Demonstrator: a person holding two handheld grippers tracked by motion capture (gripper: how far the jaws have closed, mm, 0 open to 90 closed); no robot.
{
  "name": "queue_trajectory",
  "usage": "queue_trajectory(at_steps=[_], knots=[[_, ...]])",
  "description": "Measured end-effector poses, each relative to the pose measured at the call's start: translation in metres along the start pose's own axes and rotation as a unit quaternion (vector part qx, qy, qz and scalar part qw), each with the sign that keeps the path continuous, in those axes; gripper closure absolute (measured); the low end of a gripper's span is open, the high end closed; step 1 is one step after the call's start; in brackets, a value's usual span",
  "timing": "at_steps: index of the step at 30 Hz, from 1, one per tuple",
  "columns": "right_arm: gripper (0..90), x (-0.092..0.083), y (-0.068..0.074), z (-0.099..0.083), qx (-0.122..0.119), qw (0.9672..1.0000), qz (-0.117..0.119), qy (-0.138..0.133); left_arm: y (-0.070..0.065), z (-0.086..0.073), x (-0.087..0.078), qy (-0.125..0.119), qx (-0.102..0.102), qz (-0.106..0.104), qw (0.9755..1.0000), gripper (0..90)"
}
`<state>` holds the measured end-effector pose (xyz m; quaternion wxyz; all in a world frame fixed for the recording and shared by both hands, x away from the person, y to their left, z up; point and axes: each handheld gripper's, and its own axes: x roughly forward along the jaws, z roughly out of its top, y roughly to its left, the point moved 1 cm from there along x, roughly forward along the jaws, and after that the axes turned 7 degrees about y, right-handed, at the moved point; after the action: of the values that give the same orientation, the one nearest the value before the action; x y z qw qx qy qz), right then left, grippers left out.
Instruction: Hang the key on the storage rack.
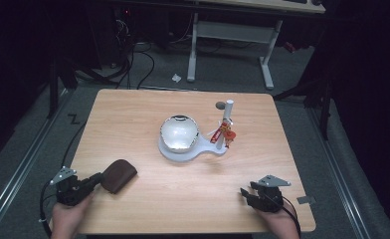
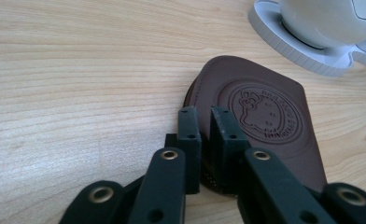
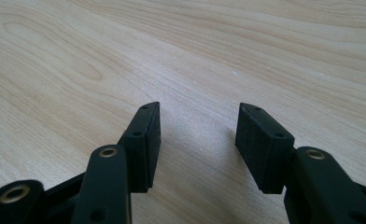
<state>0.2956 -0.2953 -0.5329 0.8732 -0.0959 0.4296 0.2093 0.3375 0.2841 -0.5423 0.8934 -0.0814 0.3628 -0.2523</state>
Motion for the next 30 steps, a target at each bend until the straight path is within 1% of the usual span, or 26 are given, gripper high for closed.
queue_trajectory(at_steps=[3, 6, 7, 8, 12, 16, 22, 26, 30], knots=[[50.7, 0.0, 0.0, 0.0, -0.001, 1.0, -0.001, -0.001, -0.003, 0.001, -0.001, -0.002, 0.01, 0.007, 0.9999, 86.3], [50.8, -0.001, -0.001, 0.0, 0.003, 1.0, -0.001, -0.003, -0.007, 0.003, -0.003, -0.012, 0.016, 0.006, 0.9998, 86.9], [50.8, -0.001, -0.001, 0.0, 0.005, 1.0, -0.001, -0.003, -0.009, 0.004, -0.004, -0.017, 0.021, 0.005, 0.9996, 87.0], [50.9, -0.001, -0.001, 0.0, 0.005, 1.0, -0.002, -0.003, -0.012, 0.005, -0.006, -0.022, 0.026, 0.006, 0.9994, 87.2], [51.0, -0.001, -0.002, -0.001, 0.006, 1.0, -0.002, -0.003, -0.022, 0.009, -0.013, -0.042, 0.049, 0.0, 0.9979, 87.6], [51.1, -0.001, -0.003, -0.001, 0.008, 1.0, -0.001, -0.003, -0.032, 0.013, -0.017, -0.057, 0.065, 0.0, 0.9963, 87.8], [51.1, -0.001, -0.003, -0.001, 0.01, 0.9999, 0.0, -0.005, -0.043, 0.016, -0.021, -0.075, 0.079, 0.002, 0.9941, 88.0], [51.1, -0.001, -0.004, -0.001, 0.01, 0.9999, 0.0, -0.006, -0.049, 0.018, -0.023, -0.081, 0.088, 0.001, 0.9928, 88.1], [51.2, -0.002, -0.004, -0.001, 0.01, 0.9999, 0.0, -0.007, -0.053, 0.019, -0.025, -0.09, 0.091, 0.003, 0.9917, 88.2]])
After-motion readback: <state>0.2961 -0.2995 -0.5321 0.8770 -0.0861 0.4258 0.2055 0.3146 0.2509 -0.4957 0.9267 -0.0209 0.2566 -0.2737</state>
